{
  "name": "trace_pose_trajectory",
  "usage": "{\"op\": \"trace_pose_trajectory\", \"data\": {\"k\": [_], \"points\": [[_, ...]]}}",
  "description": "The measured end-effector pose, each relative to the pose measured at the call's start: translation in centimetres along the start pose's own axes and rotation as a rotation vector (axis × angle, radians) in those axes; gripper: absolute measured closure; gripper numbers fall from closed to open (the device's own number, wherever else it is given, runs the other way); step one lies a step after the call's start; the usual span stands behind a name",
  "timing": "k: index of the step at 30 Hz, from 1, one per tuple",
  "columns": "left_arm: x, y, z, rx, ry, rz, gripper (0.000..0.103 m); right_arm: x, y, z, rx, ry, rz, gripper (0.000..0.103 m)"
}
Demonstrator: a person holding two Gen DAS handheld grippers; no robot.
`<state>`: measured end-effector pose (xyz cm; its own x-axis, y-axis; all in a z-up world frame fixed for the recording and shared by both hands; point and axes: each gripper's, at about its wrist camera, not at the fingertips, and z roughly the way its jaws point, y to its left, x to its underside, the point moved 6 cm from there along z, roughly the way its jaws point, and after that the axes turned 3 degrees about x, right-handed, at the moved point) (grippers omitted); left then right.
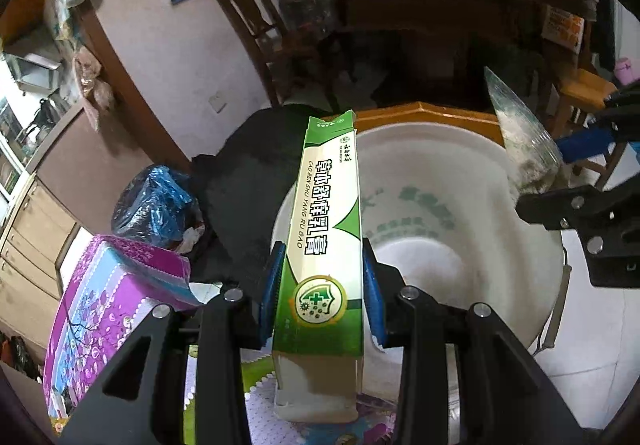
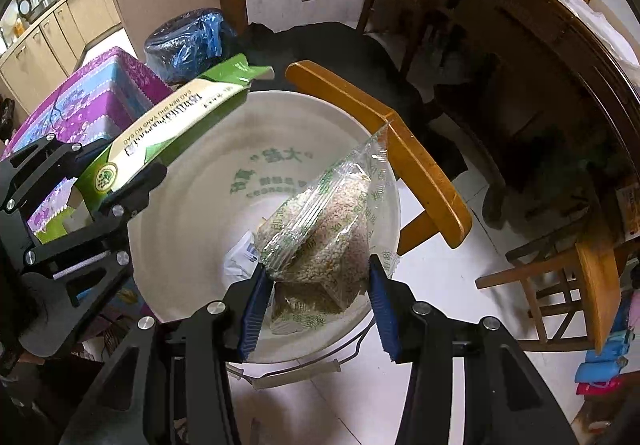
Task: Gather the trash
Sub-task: 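Open the left gripper over the bucket while the right gripper releases the grain bag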
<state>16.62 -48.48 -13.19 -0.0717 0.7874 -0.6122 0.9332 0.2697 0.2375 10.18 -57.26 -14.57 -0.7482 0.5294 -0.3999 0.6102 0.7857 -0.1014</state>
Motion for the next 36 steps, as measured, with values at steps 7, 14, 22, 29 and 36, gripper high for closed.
{"op": "trace_pose_trajectory", "data": {"k": [7,14,22,29,36], "points": [[0.7,0.3,1.3,0.011,0.043,-0.004,0.068,-0.3,-0.2,1.3,0.013,0.032,-0.015,0.055],[0.8,0.4,2.0,0.025,0.076,0.001,0.068,-0.8,-0.1,2.1,0.027,0.074,-0.045,0.055],[-0.4,0.7,1.4,0.065,0.071,-0.006,0.067,-1.7,-0.5,1.6,0.032,0.080,-0.048,0.055],[-0.9,1.6,1.2,0.076,0.054,-0.056,0.067,-1.6,-0.4,1.7,0.012,0.079,-0.046,0.051],[-0.9,1.5,0.9,0.070,0.047,-0.054,0.065,-2.1,-0.5,0.8,-0.005,0.052,-0.032,0.051]]}}
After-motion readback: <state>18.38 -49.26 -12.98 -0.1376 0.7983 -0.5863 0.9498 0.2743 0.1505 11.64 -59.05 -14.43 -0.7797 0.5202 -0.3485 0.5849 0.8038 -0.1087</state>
